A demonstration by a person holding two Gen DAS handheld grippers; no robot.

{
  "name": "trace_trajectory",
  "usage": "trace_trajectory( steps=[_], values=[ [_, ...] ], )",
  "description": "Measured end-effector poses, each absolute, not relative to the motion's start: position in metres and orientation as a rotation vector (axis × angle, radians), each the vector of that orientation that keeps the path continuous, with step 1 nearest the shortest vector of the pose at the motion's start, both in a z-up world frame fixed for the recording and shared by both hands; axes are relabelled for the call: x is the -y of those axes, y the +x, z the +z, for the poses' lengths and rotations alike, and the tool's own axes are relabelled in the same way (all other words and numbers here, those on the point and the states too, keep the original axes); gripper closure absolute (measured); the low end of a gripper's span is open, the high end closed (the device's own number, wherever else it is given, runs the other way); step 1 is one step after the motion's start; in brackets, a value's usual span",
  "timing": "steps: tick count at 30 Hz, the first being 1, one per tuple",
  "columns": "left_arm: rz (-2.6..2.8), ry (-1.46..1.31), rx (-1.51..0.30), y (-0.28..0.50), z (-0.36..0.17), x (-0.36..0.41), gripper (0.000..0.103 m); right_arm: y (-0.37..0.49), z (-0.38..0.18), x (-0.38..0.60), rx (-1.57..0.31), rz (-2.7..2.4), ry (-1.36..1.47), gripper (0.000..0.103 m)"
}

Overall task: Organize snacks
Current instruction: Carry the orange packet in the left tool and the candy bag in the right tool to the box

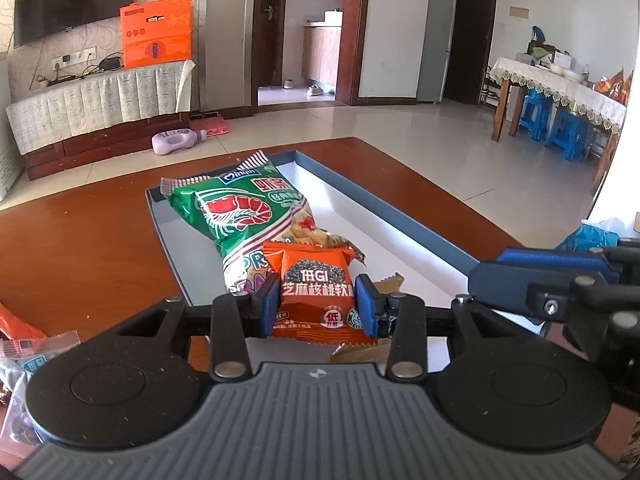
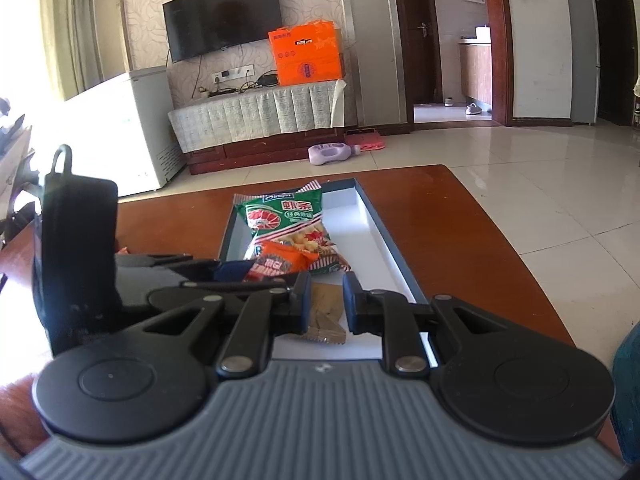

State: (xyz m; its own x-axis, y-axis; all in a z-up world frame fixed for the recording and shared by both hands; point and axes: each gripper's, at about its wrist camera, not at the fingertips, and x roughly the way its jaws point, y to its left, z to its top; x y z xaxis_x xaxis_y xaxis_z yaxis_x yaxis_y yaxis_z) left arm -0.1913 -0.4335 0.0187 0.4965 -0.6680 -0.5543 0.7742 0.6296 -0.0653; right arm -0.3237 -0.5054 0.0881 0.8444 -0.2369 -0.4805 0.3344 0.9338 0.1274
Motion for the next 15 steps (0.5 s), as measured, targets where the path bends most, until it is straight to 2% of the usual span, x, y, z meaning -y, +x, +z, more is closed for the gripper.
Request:
trace_trajectory(
  steps=[9, 15],
  values=[
    [-0.891, 0.185, -0.590, -0.189, 0.015, 0.433, 0.057, -0.326, 0.088, 0.506, -0.465, -0.298, 0.219, 0.083],
    [-0.929, 0.209, -0.571, -0.199, 0.014, 0.436, 0.057, -0.335, 0.095, 0.503, -0.385, -0.257, 0.222, 0.083]
  ],
)
